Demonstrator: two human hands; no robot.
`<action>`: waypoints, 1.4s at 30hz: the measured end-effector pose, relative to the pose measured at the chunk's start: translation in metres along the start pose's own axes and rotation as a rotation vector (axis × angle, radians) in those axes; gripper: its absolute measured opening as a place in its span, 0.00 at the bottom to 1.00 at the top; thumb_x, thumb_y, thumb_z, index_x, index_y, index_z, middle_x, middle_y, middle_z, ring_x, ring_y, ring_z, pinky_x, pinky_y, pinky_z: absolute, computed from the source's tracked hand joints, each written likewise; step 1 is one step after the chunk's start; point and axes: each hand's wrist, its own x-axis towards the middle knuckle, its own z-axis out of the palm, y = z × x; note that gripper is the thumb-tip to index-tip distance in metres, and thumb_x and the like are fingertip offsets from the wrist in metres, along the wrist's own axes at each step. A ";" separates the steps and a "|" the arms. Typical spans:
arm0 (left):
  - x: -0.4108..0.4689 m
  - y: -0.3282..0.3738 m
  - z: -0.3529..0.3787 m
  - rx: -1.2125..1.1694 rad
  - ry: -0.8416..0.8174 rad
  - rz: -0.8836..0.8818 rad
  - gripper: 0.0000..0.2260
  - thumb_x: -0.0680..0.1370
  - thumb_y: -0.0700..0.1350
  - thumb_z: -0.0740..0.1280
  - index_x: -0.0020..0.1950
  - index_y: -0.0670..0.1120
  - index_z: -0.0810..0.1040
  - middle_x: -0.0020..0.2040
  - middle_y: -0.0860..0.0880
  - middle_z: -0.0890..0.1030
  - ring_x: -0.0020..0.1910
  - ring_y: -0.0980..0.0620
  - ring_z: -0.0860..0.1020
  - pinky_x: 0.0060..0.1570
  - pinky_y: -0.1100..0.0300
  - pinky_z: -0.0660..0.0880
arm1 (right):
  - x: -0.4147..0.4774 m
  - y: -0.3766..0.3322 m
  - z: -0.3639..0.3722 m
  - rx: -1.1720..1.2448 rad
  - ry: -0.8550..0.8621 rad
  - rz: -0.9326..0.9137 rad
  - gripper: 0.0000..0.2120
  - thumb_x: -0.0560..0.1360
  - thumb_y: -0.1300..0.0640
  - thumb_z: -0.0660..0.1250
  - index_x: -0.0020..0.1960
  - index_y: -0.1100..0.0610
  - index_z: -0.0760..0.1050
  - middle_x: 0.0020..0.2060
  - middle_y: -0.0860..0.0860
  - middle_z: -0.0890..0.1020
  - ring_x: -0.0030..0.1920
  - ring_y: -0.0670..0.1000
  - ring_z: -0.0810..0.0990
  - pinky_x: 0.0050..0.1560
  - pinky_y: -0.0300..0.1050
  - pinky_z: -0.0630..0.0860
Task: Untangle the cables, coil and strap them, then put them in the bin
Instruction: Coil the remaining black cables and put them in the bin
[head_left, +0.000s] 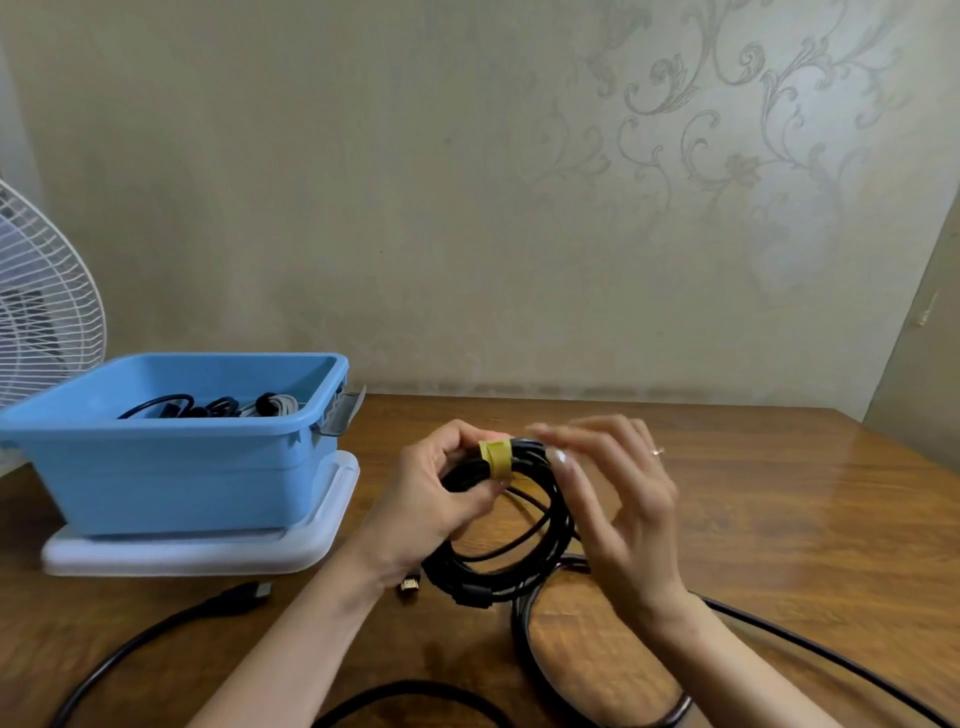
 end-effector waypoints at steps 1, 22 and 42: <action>-0.001 -0.001 0.002 0.093 -0.021 0.032 0.12 0.72 0.30 0.70 0.50 0.45 0.78 0.40 0.55 0.82 0.39 0.61 0.80 0.39 0.71 0.73 | 0.003 0.002 -0.002 0.049 -0.038 0.131 0.13 0.77 0.47 0.61 0.52 0.52 0.81 0.46 0.45 0.82 0.48 0.46 0.78 0.48 0.42 0.72; -0.003 -0.014 0.015 0.354 -0.030 0.049 0.19 0.74 0.36 0.68 0.58 0.52 0.65 0.34 0.52 0.82 0.31 0.56 0.79 0.33 0.66 0.73 | 0.008 0.013 -0.005 0.826 -0.376 0.630 0.16 0.71 0.53 0.73 0.58 0.54 0.79 0.43 0.52 0.82 0.47 0.53 0.82 0.49 0.45 0.78; 0.001 0.049 -0.055 0.060 0.292 -0.088 0.11 0.79 0.51 0.63 0.58 0.49 0.67 0.53 0.46 0.80 0.47 0.50 0.82 0.47 0.58 0.77 | 0.084 -0.038 0.072 0.848 0.172 0.943 0.05 0.74 0.63 0.69 0.50 0.60 0.78 0.41 0.54 0.84 0.37 0.49 0.82 0.39 0.36 0.79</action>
